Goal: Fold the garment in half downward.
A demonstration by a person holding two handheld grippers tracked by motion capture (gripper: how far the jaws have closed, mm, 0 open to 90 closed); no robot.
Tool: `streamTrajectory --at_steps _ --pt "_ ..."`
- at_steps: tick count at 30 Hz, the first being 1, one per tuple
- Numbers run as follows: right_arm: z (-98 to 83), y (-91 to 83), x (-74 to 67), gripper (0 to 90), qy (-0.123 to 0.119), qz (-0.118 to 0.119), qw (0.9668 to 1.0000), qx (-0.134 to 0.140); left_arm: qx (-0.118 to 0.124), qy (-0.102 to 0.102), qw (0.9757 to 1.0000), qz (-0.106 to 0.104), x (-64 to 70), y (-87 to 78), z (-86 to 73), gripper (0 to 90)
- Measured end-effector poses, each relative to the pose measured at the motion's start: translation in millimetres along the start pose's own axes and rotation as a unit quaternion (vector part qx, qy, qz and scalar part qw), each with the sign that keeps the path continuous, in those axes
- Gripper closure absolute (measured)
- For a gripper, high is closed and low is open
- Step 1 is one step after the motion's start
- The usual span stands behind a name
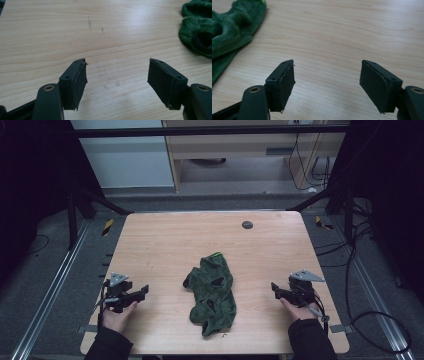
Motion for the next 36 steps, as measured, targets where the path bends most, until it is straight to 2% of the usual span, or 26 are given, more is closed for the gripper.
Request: streamTrajectory --at_steps 1,3,8,9,10,16,21,26,31,36 --pt "-0.1 -0.3 -2.9 27.7 0.003 0.009 1.0 -0.002 0.001 0.001 1.0 -0.005 1.8 0.4 0.2 30.5" --pt "-0.3 0.1 -4.2 27.6 -0.004 0.011 0.9999 -0.003 0.003 0.007 0.9999 -0.007 3.2 0.7 0.4 28.7" --pt "1.8 -3.4 -17.5 28.3 -0.006 0.042 0.9991 0.004 -0.002 0.028 0.9994 -0.022 14.9 4.1 0.5 27.7" --pt "1.8 -3.4 -17.5 28.3 -0.006 0.042 0.9991 0.004 -0.002 0.028 0.9994 -0.022 14.9 4.1 0.5 27.6" --pt "5.0 -3.8 -24.2 28.2 -0.01 0.054 0.9985 0.006 -0.001 0.032 0.999 -0.03 18.2 4.5 1.1 27.5" --pt "14.2 -3.6 -37.9 29.6 -0.022 0.08 0.9965 0.013 0.011 0.03 0.9981 -0.052 24.8 3.8 7.4 28.2" --pt "22.0 -2.9 -44.7 29.6 -0.033 0.083 0.9959 0.013 0.015 0.047 0.9967 -0.064 35.5 5.2 15.4 28.2" --pt "30.0 -6.1 -48.5 29.8 -0.034 0.089 0.9952 0.025 0.024 0.068 0.995 -0.069 46.9 5.9 27.1 28.6" --pt "36.2 -4.5 -52.0 29.9 -0.04 0.093 0.9946 0.025 0.041 0.082 0.9931 -0.074 58.1 6.3 41.2 29.2" --pt "44.3 0.3 -58.8 30.2 -0.047 0.099 0.9937 0.026 0.045 0.093 0.9912 -0.083 68.7 9.6 53.6 29.2"
Point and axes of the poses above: each handheld gripper's, and its own axes: y roughly forward along the jaws, z roughly out of its top, x roughly to its right, the point moved 2 cm from there along y, roughly forward along the jaws, and after that the axes turned 1 degree about -y, right-handed, at the moved point
